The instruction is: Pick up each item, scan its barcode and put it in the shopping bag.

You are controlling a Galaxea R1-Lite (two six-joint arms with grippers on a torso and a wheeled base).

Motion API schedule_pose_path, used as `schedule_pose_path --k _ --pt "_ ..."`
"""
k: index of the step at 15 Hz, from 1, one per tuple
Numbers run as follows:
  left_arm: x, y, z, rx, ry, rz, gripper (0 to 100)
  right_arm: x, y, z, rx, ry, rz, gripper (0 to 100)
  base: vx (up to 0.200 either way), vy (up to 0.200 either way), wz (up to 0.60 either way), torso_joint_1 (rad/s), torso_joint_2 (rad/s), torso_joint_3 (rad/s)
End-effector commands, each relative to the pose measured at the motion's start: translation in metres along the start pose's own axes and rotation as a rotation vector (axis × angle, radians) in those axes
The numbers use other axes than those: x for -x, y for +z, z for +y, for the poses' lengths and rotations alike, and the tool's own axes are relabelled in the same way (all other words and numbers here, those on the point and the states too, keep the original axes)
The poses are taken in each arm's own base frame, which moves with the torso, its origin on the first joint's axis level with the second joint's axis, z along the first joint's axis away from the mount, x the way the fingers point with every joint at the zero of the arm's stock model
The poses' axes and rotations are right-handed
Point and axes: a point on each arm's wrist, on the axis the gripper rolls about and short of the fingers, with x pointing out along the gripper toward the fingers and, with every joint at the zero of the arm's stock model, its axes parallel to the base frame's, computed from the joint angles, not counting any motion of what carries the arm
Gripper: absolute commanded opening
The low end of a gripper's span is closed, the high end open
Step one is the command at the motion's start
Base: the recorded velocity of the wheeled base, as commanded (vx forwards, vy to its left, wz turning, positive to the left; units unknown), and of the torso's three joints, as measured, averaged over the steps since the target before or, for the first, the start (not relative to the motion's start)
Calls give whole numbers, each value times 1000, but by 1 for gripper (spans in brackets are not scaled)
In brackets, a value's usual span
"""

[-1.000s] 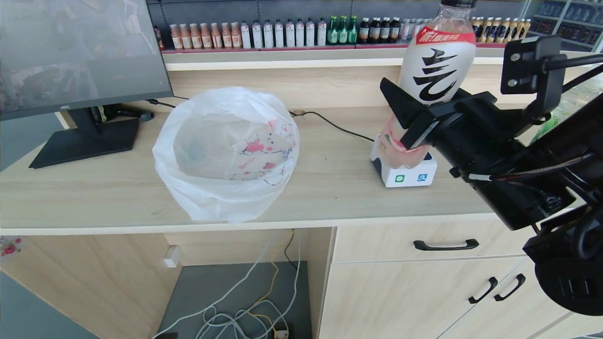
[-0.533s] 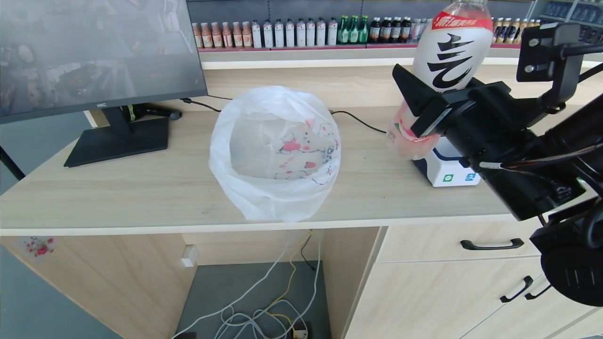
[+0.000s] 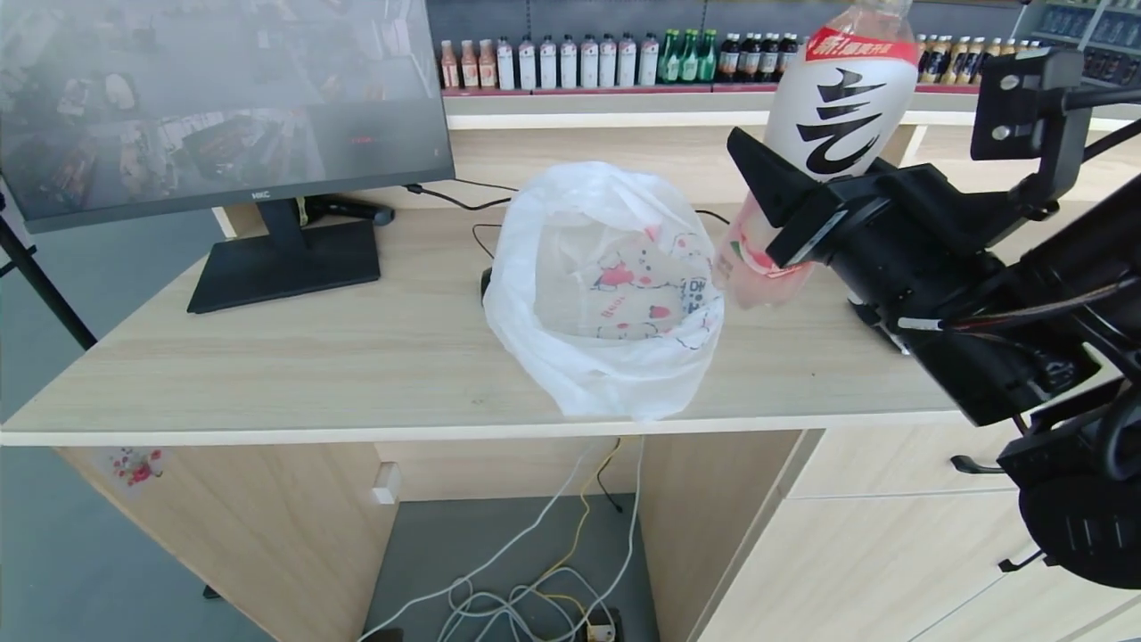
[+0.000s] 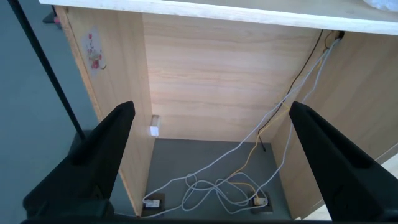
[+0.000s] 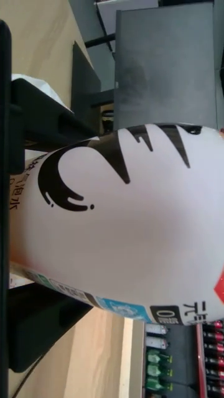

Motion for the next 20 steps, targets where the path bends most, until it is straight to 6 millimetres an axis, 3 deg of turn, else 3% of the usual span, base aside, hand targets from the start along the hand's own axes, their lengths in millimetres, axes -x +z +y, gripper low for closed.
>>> schedule_pose_path --k 1,8,12,17,20 --pt "0 0 0 1 0 1 100 -2 -2 5 -8 15 18 0 0 0 0 0 0 0" --pt "0 0 0 -1 0 1 100 -29 -5 14 -8 38 117 0 0 0 0 0 0 0" --pt "0 0 0 -1 0 1 100 -40 -26 23 -10 59 177 0 0 0 0 0 0 0" --pt "0 0 0 -1 0 1 100 -80 -53 56 -35 116 189 0 0 0 0 0 0 0" --pt "0 0 0 -1 0 1 100 -100 -67 62 -36 118 187 0 0 0 0 0 0 0"
